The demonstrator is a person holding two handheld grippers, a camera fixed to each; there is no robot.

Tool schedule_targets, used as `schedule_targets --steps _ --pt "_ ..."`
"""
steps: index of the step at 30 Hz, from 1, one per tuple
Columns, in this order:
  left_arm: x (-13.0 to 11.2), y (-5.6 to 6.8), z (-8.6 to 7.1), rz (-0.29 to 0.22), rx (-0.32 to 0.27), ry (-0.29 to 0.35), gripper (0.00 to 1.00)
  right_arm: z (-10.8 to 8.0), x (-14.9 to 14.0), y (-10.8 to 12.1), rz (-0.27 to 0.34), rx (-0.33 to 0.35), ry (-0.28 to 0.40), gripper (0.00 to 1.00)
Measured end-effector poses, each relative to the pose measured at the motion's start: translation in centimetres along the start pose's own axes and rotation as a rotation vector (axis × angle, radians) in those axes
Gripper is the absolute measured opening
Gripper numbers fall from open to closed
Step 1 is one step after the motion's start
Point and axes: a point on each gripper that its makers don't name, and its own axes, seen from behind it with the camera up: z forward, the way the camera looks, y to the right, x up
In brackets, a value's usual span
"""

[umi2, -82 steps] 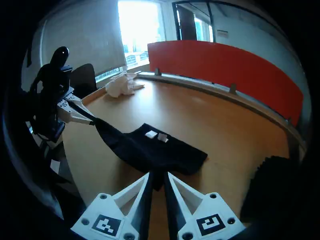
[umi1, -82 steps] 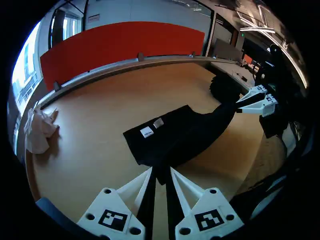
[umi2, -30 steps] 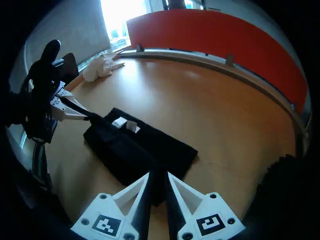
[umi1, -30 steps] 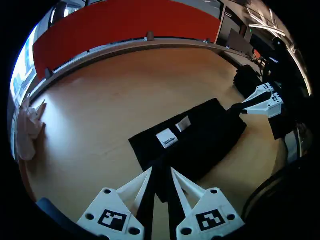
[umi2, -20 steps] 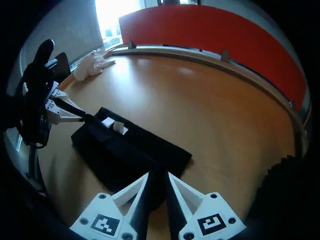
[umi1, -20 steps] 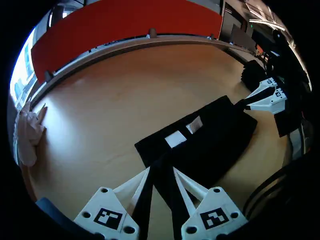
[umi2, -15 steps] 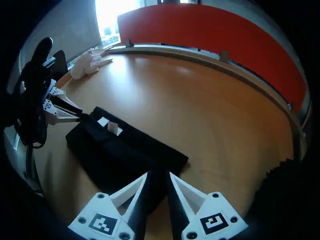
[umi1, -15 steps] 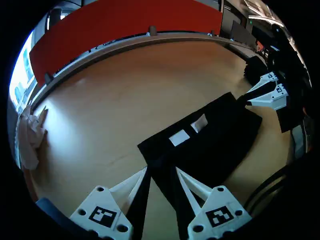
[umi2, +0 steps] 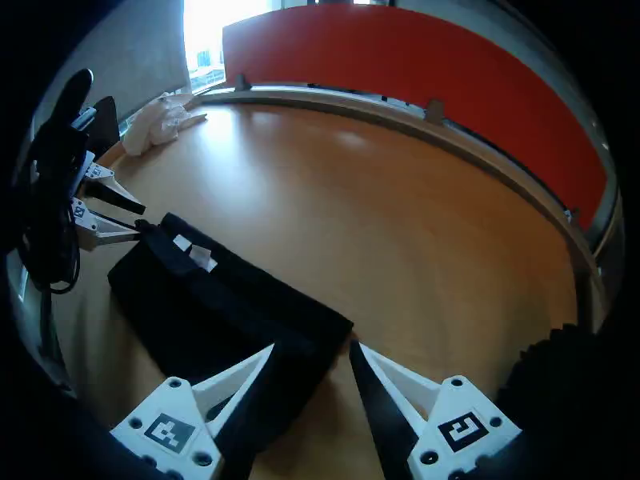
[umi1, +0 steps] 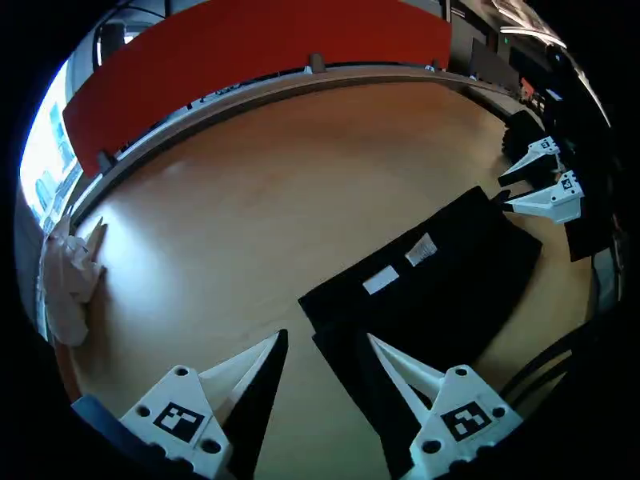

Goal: Fold towel

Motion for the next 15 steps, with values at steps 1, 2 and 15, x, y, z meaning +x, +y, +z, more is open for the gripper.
schedule_targets --steps 1,2,15 --pt "0.1 -0.1 0.0 -0.002 0.002 0.002 0.63 0.1 0.0 0.2 0.001 -0.007 0.000 0.63" --pt "0.2 -0.2 0.0 -0.003 0.005 0.005 0.63 0.1 0.0 0.4 0.002 -0.015 -0.001 0.63" --pt "1.5 -1.3 -0.5 -0.021 0.030 0.036 0.87 -0.4 0.9 0.9 0.014 -0.028 0.030 0.95"
